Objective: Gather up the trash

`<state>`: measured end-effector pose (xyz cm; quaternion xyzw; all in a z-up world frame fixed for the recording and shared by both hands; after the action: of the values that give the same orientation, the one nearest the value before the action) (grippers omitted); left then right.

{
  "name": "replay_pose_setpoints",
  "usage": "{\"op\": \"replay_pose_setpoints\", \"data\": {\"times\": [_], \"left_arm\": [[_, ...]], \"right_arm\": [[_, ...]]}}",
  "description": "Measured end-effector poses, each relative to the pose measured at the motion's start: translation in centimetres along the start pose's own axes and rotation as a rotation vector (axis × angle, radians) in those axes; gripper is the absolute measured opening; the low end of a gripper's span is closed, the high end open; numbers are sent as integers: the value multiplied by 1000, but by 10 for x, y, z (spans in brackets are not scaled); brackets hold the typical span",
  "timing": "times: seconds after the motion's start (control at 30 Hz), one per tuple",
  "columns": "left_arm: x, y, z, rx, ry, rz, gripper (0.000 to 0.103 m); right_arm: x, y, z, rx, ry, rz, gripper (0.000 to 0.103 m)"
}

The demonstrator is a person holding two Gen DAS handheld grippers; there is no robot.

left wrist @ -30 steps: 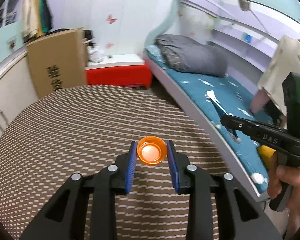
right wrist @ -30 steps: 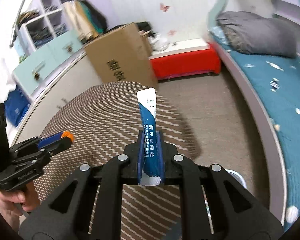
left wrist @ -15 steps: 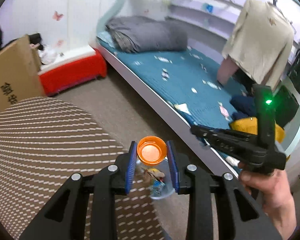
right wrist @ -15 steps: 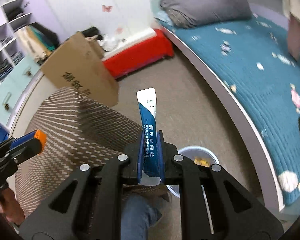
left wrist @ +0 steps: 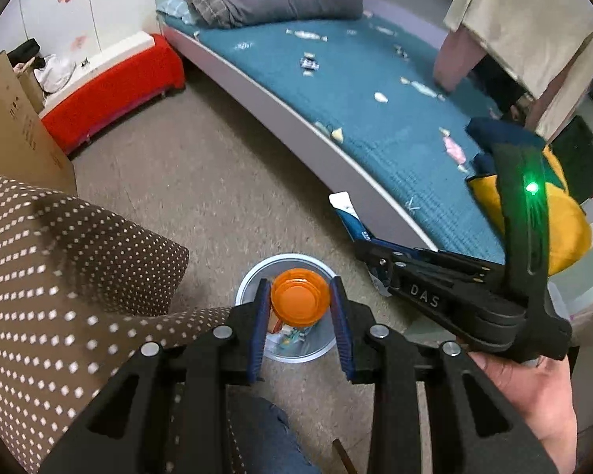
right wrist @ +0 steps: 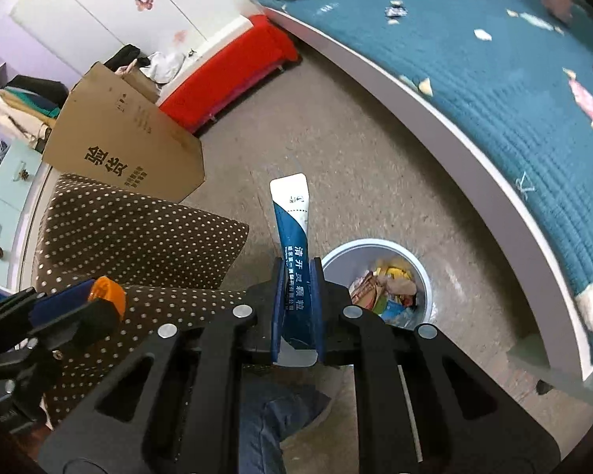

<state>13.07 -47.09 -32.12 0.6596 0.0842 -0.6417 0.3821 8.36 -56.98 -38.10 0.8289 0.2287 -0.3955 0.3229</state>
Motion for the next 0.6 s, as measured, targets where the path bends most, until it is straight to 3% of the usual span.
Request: {"op": "replay_pose_setpoints", "data": {"times": [0.07, 0.13, 0.17, 0.2, 0.23, 0.33, 0.4, 0.6], "left_arm": [[7, 2, -3, -6, 18, -10, 35], [12, 8, -4, -25, 37, -15, 74], [10, 9, -8, -40, 60, 4, 80], [8, 13, -7, -47, 76, 18, 82], [6, 14, -7, -48, 73, 25, 84], [-1, 17, -8, -46, 62, 40, 87], [-10, 18, -11, -55, 84, 67, 89], [-50, 17, -14, -78, 59, 164, 90]], "right_arm": [[5, 1, 8, 20, -6, -8, 14], [10, 1, 15, 45, -1, -19, 19], [12, 0, 18, 62, 8, -27, 42], [13, 0, 21, 80, 18, -28, 79], [12, -1, 24, 99, 31, -19, 86], [11, -5, 28, 135, 51, -14, 88], [7, -7, 30, 158, 50, -3, 97], [-15, -7, 23, 159, -20, 38, 97]]}}
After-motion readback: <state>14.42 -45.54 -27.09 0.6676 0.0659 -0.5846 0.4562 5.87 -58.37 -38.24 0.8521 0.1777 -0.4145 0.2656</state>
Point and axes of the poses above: each gripper's, at about its wrist camera, not at the fingertips, and x roughly the way its jaws point, z to its right, y to its top, the point moved 6 cm from there along x, roughly the way its jaws point
